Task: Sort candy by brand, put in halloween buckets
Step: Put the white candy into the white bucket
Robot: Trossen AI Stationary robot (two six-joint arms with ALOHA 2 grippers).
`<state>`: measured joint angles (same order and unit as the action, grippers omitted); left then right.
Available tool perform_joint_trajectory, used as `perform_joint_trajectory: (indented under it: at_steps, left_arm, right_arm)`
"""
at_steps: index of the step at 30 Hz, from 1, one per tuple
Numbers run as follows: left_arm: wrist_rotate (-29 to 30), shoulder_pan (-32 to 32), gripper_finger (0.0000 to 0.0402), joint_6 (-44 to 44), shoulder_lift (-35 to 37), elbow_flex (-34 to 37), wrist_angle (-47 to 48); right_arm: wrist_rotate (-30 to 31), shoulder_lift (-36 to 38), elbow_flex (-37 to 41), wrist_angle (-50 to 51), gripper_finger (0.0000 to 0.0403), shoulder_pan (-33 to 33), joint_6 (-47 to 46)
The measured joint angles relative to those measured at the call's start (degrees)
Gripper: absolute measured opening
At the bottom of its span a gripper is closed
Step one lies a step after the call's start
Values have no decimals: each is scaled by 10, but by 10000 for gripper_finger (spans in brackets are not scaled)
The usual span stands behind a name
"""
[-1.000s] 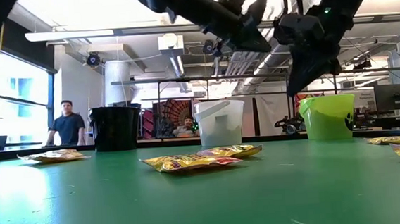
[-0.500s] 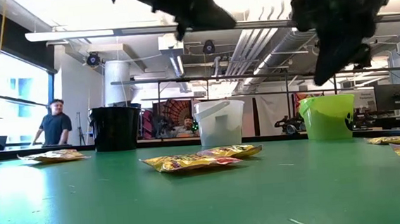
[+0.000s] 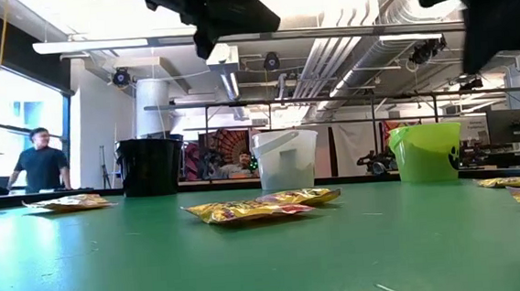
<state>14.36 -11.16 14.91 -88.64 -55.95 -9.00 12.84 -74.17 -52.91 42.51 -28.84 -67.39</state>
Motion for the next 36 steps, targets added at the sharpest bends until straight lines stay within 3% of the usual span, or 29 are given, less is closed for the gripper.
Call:
perform_joint_trajectory:
  at_steps: [6, 15, 20, 36]
  left_arm:
    - [40, -27, 9, 0, -2, 0, -4]
    - [47, -29, 9, 0, -2, 0, -4]
    - [60, -29, 9, 0, -2, 0, -16]
    - [61, -28, 9, -2, -2, 0, -15]
  right_arm:
    - [-11, -1, 2, 5, 58, -54, -92]
    - [-12, -1, 2, 56, 124, -114, -221]
    - [-23, -1, 3, 81, 131, -141, -251]
    - [-91, -1, 3, 84, 132, -213, -210]
